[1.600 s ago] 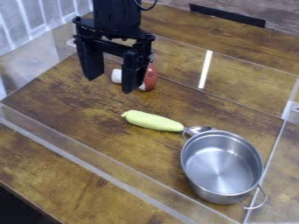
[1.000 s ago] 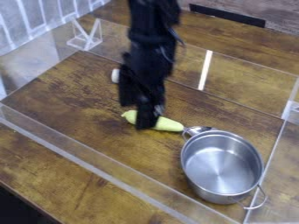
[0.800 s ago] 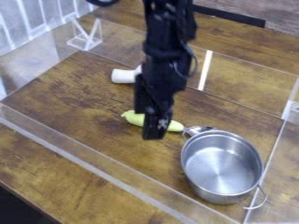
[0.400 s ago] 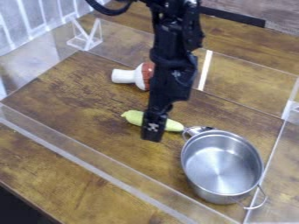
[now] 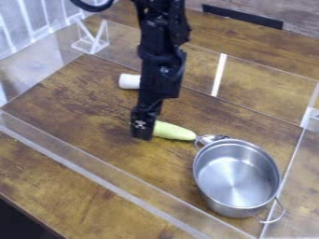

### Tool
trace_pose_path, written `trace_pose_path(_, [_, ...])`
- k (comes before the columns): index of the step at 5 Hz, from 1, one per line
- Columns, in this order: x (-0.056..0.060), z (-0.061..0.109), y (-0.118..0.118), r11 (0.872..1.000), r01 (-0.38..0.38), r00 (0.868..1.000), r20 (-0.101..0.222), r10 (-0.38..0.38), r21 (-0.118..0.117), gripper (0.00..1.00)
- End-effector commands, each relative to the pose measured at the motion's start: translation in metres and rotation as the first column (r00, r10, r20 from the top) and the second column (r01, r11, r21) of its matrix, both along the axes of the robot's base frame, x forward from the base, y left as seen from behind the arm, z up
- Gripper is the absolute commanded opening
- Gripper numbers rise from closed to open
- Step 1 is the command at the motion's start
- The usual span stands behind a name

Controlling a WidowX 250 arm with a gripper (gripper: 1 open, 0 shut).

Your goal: Move the green spoon to the left

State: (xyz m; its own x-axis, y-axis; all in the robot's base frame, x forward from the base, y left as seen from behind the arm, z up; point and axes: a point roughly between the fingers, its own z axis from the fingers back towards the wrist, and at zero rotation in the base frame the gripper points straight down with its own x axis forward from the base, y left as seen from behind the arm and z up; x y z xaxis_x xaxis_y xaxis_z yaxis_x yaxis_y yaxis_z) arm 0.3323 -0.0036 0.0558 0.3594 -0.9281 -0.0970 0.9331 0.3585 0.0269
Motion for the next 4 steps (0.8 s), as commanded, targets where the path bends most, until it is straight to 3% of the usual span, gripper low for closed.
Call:
trace_pose_path(1, [0.014, 0.018, 0.009, 1.000, 0.023, 0.995, 0.095, -0.023, -0.002, 1.00])
trace_pose_path(2, [0.023, 0.013, 0.007, 0.996, 0.091, 0.989, 0.117, -0.090, -0.004, 1.00])
trace_pose_path(4, [0.007, -0.013, 0.002, 1.000, -0.013, 0.989, 0.150, 0.014, -0.012, 1.00])
